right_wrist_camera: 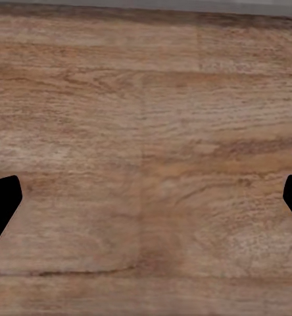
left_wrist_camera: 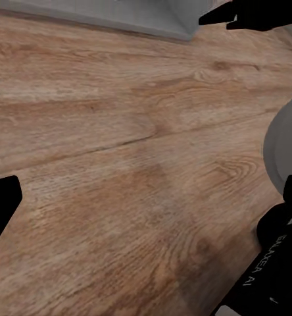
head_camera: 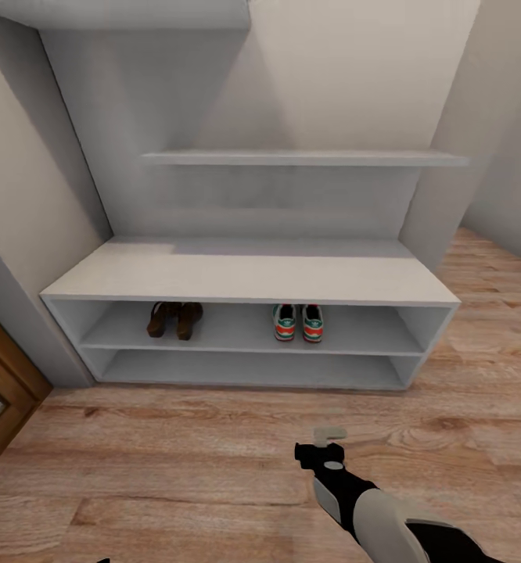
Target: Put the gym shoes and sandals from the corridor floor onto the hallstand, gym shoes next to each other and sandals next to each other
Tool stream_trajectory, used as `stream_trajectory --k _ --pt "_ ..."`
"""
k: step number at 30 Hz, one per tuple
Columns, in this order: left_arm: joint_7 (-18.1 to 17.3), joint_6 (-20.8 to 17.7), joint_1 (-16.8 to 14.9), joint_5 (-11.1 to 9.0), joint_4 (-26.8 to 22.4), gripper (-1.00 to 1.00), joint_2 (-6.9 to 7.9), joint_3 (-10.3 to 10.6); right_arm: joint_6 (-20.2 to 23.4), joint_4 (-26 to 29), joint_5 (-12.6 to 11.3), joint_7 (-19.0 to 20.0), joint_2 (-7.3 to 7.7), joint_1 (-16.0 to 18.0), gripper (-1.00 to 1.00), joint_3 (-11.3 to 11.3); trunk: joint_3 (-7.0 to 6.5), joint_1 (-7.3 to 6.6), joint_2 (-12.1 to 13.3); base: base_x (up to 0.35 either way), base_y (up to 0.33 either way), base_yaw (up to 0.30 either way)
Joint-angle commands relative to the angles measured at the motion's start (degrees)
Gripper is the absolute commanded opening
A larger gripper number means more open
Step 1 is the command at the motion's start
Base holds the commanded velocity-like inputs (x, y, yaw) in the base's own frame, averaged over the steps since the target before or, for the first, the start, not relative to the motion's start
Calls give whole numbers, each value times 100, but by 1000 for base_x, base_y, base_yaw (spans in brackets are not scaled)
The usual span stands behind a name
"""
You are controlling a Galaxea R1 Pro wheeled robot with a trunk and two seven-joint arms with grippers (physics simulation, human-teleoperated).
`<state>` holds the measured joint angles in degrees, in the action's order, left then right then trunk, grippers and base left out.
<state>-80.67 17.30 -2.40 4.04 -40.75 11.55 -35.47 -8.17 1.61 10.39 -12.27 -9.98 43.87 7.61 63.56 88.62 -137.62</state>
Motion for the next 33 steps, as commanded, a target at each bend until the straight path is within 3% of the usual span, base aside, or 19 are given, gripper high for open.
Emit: stream_trajectory --k 1,3,4,13,17,21,22,26,28,33 --pt "-16 37 -6 42 -4 100 -5 -30 -45 -8 57 -21 -2 -5 100 49 -14 -24 40 0 0 0" --pt "18 37 -6 43 -3 100 0 -33 -98 -10 54 -18 11 -22 100 48 -50 -68 120 0 0 0" --pt "635 53 -6 80 -11 100 3 -24 -157 -12 59 -12 87 -59 100 48 -68 -90 160 0 0 0" --pt "1069 61 -6 87 -4 100 -1 -14 -159 -12 60 -12 134 -62 100 48 -230 -287 521 0 0 0" --pt "1416 53 -6 88 -3 100 -4 -13 -390 -14 188 28 286 -145 100 42 -301 -375 681 0 0 0" --pt "1774 48 -6 88 9 100 -14 -8 -711 -12 337 245 593 -232 100 46 -373 -463 842 0 0 0" --pt "1927 53 -4 88 51 100 -18 -6 -789 -12 360 463 820 -253 100 47 -391 -485 882 0 0 0" --pt "2034 63 -5 86 173 100 -25 -6 -837 -12 373 929 1109 -322 100 49 -463 -573 1042 0 0 0" --pt "2090 75 -6 87 334 100 -35 -15 -863 -12 375 1652 1461 -516 100 54 -499 -617 1123 0 0 0" --pt "2136 85 -6 88 481 100 -32 -26 -875 -12 376 2404 1816 -819 100 51 -589 -726 1323 0 0 0"
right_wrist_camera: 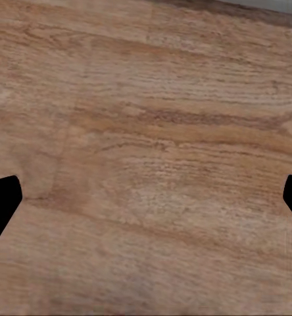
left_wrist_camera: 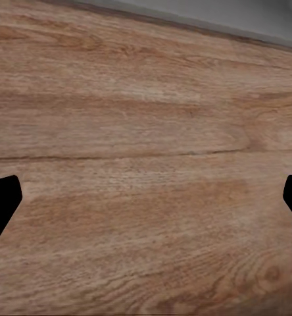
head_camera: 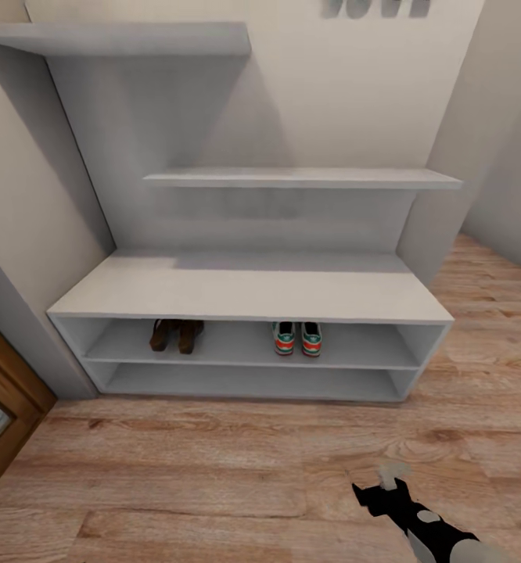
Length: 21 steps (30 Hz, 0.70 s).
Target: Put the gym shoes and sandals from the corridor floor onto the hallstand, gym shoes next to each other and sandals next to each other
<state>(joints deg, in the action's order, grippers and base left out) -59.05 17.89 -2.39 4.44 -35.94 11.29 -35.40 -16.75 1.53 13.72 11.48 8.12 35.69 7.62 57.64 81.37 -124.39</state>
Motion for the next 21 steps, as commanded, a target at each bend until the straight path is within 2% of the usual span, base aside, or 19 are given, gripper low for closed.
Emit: stream_trajectory --k 1,4,5,10,17,21 --pt "-5 29 -7 48 21 100 -5 -34 -20 -3 43 117 45 -58 100 49 -15 -24 40 0 0 0" --pt "146 39 -7 48 99 100 -4 -36 -84 -3 43 325 136 -326 100 48 -68 -89 160 0 0 0" --pt "482 51 -7 48 202 100 -6 -30 -344 -3 49 417 178 -652 100 47 -86 -111 200 0 0 0" --pt "867 68 -7 48 367 100 -11 16 -707 -3 50 440 196 -1122 100 50 -176 -221 401 0 0 0" --pt "987 73 -7 55 469 100 -33 23 -827 -3 45 375 223 -1538 100 57 -302 -375 681 0 0 0" --pt "1085 76 -7 53 564 100 -37 2 -845 -3 44 93 223 -1723 100 61 -374 -463 842 0 0 0"
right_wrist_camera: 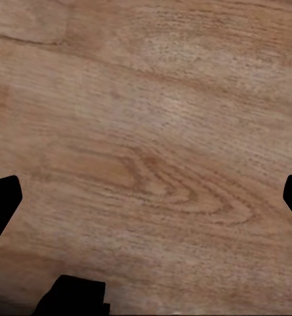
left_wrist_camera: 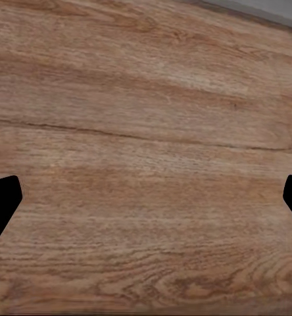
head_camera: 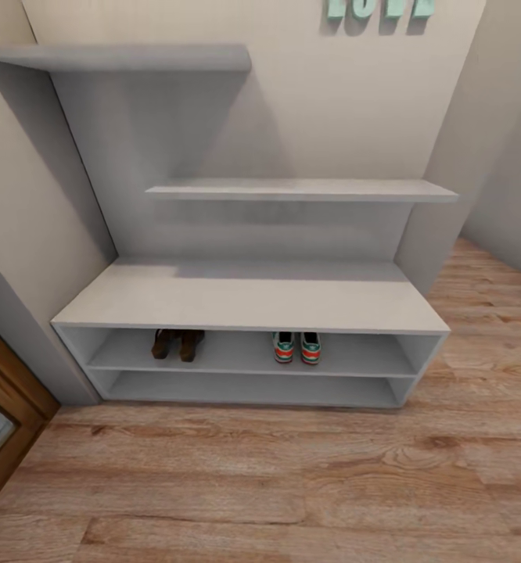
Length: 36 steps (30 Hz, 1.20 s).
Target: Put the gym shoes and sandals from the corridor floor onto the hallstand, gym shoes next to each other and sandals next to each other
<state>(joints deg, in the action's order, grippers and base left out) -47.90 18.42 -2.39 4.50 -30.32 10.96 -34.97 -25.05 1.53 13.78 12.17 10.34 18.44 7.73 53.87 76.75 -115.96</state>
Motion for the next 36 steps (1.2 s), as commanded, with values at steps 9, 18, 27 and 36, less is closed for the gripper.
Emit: stream_trajectory --k 9,18,27,36 --pt "564 170 -7 50 550 100 15 -46 -17 -4 31 -674 -51 -441 100 49 -158 -199 361 0 0 0" --pt "1151 281 -7 54 1004 100 14 -8 -11 -3 29 -753 -183 -600 100 45 -320 -397 722 0 0 0" --pt "1339 293 -7 68 1132 100 -12 25 -4 -3 41 -755 -296 -612 100 44 -481 -594 1082 0 0 0" --pt "1352 293 -7 69 1141 100 -15 32 -2 -3 42 -759 -351 -613 100 44 -643 -792 1443 0 0 0"
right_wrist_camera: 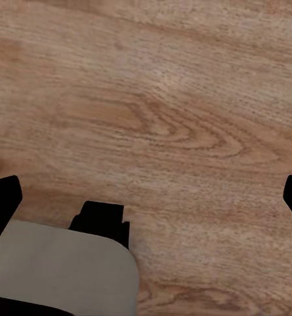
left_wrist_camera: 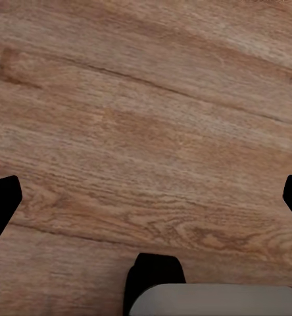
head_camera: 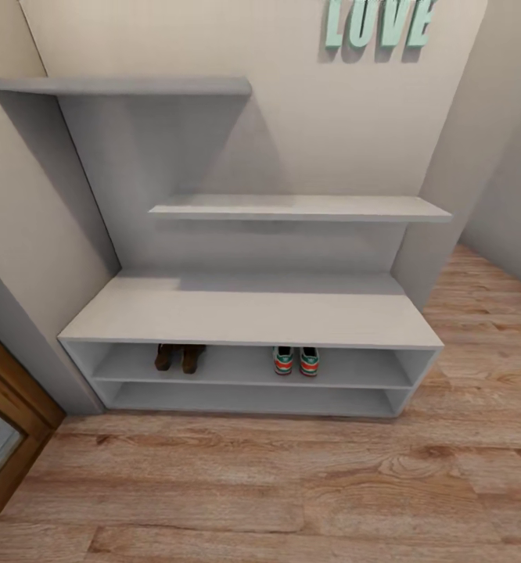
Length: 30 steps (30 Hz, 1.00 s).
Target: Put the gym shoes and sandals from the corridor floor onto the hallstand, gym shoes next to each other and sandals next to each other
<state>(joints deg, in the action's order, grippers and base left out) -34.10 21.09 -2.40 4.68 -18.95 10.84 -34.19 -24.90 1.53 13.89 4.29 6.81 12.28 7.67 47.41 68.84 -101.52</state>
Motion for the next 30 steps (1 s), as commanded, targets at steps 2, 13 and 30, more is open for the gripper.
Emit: stream_trajectory --k 2,13,30 --pt "-27 27 -6 50 7 100 -6 -46 -19 -4 26 29 -1 3 100 51 -32 -45 80 0 0 0" --pt "-31 27 -6 182 13 100 -11 -50 -17 -4 19 35 -19 3 100 51 -230 -287 521 0 0 0" --pt "-35 -6 -6 391 85 100 -25 -71 -15 -4 17 37 -175 3 100 51 -535 -660 1203 0 0 0"
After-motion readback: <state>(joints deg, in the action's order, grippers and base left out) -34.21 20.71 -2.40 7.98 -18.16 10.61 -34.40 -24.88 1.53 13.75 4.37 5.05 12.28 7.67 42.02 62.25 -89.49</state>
